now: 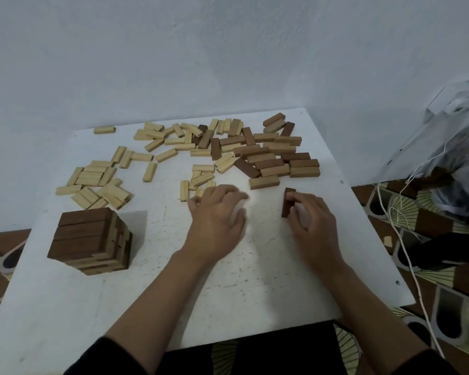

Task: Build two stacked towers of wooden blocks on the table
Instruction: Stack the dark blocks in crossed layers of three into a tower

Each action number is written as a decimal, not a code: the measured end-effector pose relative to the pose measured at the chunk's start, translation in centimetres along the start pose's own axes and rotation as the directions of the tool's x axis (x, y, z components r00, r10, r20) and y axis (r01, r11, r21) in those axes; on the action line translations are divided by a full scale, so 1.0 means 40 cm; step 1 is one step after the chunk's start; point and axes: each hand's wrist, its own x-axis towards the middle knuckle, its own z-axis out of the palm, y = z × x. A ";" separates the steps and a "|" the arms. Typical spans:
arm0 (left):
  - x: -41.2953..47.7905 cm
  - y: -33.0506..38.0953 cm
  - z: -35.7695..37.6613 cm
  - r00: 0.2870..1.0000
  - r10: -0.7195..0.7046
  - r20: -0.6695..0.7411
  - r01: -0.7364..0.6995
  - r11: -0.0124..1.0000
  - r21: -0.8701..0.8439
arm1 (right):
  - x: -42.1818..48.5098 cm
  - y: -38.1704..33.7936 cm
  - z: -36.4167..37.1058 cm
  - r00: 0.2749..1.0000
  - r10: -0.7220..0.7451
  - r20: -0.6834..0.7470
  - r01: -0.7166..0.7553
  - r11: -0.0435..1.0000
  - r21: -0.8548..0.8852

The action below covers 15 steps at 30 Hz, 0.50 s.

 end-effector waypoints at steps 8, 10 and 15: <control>0.037 0.058 0.064 0.952 0.055 0.301 -0.108 0.980 0.165 | -0.002 0.002 -0.012 0.997 -0.081 0.020 0.079 0.995 0.054; 0.021 0.048 0.070 0.963 0.055 0.265 -0.104 0.979 0.176 | -0.002 0.006 -0.008 0.995 -0.103 0.011 0.102 0.995 0.017; -0.022 0.039 0.046 0.972 0.057 0.228 -0.099 0.980 0.176 | -0.001 0.016 0.001 0.998 -0.055 0.004 0.055 0.998 0.012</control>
